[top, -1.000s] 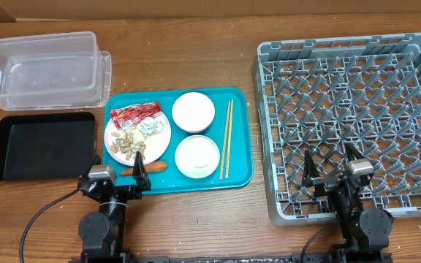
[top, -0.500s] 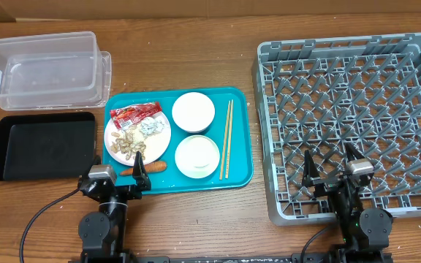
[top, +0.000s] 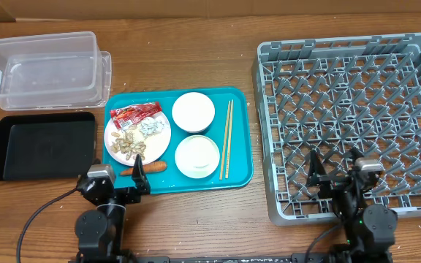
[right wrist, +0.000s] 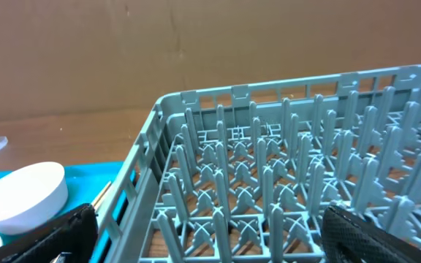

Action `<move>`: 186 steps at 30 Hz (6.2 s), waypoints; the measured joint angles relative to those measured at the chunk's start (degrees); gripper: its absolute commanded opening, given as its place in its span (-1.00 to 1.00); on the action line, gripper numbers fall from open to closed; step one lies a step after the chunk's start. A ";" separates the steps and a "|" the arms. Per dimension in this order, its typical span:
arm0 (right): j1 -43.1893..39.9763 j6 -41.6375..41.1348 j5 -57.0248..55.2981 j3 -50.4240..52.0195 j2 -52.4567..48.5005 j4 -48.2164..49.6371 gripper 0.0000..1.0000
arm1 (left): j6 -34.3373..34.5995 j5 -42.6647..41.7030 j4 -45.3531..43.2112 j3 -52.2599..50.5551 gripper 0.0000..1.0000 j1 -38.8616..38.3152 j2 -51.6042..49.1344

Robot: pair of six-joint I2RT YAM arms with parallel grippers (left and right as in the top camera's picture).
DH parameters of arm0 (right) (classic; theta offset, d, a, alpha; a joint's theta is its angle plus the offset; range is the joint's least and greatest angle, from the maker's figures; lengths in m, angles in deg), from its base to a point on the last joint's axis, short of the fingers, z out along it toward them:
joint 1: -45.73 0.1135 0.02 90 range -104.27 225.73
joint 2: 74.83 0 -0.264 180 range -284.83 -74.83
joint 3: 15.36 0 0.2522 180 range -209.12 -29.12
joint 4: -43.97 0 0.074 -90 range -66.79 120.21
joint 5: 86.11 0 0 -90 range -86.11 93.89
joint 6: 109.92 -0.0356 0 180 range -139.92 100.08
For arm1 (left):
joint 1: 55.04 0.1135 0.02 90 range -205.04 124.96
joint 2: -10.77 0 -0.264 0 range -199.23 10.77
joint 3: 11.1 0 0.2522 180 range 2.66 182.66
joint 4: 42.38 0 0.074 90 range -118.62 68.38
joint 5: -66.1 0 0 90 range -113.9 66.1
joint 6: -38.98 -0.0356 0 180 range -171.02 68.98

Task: Sort waste into correct bins and load items into the dishwasher
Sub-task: 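Reach the left gripper to the plate and grasp the red wrapper, then carry the red wrapper left and drop it into the clear bin, then move the left gripper back to the plate and grasp the crumpled tissue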

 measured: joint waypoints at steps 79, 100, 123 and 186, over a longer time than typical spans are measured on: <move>0.00 -0.92 0.61 -50.66 -55.12 -41.44 1.00 | -43.50 -3.30 13.18 59.49 0.71 0.00 -100.80; 0.00 -0.92 0.61 -50.66 -55.12 -41.79 1.00 | -41.99 0.85 11.69 59.49 -0.92 0.00 -101.98; 0.00 -0.94 0.63 -50.66 -55.12 -41.92 1.00 | -28.33 12.52 -3.56 60.98 -0.92 5.42 -85.02; 0.00 -0.92 0.63 -50.69 -55.12 -44.33 1.00 | -13.16 -0.76 24.11 61.57 0.21 -7.39 -101.35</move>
